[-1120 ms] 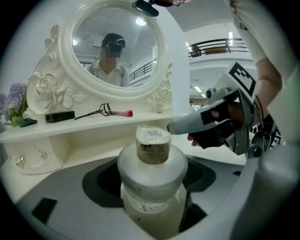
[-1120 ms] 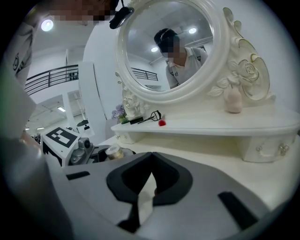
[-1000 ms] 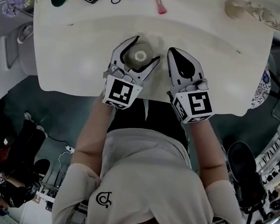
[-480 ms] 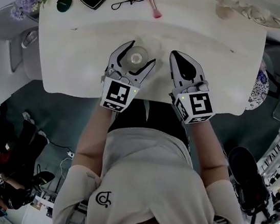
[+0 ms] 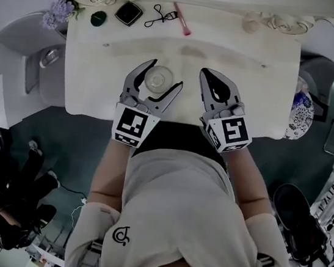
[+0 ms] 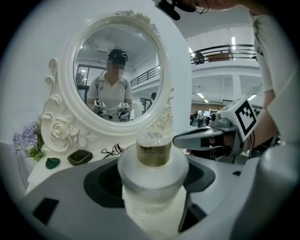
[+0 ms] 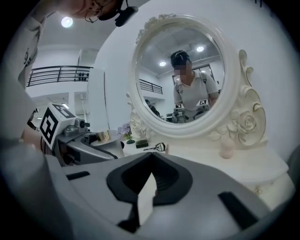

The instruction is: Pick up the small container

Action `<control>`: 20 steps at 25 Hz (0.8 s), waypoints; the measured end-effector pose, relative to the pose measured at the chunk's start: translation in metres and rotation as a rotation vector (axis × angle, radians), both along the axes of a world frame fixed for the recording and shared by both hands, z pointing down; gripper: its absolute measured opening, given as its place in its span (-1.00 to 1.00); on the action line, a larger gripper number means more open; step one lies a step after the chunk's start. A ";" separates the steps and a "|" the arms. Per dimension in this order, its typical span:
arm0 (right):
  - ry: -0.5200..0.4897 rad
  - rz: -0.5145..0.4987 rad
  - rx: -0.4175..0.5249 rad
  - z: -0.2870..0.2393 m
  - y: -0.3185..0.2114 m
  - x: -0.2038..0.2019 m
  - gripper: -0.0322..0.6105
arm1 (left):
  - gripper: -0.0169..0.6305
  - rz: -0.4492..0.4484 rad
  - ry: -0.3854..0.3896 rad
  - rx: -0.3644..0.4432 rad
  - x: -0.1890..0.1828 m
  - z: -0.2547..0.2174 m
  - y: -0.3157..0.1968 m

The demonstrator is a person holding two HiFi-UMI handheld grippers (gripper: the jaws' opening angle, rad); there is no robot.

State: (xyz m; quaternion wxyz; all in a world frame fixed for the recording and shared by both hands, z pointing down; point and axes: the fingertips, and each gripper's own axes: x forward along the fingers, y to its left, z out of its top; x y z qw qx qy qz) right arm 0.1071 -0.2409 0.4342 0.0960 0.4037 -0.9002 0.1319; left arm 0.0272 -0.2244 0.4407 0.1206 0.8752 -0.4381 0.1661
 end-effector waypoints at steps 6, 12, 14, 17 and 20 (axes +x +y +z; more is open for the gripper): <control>-0.023 -0.040 0.073 -0.049 0.010 0.001 -0.88 | 0.14 -0.036 -0.009 0.085 -0.009 -0.055 0.007; -0.041 -0.059 0.159 -0.087 0.015 0.005 -0.88 | 0.14 -0.069 0.026 0.167 -0.017 -0.109 0.004; -0.045 -0.063 0.202 -0.102 0.015 0.006 -0.88 | 0.14 -0.068 0.034 0.181 -0.019 -0.120 0.004; -0.055 -0.056 0.251 -0.121 0.016 0.010 -0.88 | 0.14 -0.070 0.043 0.208 -0.021 -0.135 0.006; -0.065 -0.047 0.278 -0.136 0.012 0.016 -0.88 | 0.14 -0.078 0.058 0.244 -0.023 -0.153 0.004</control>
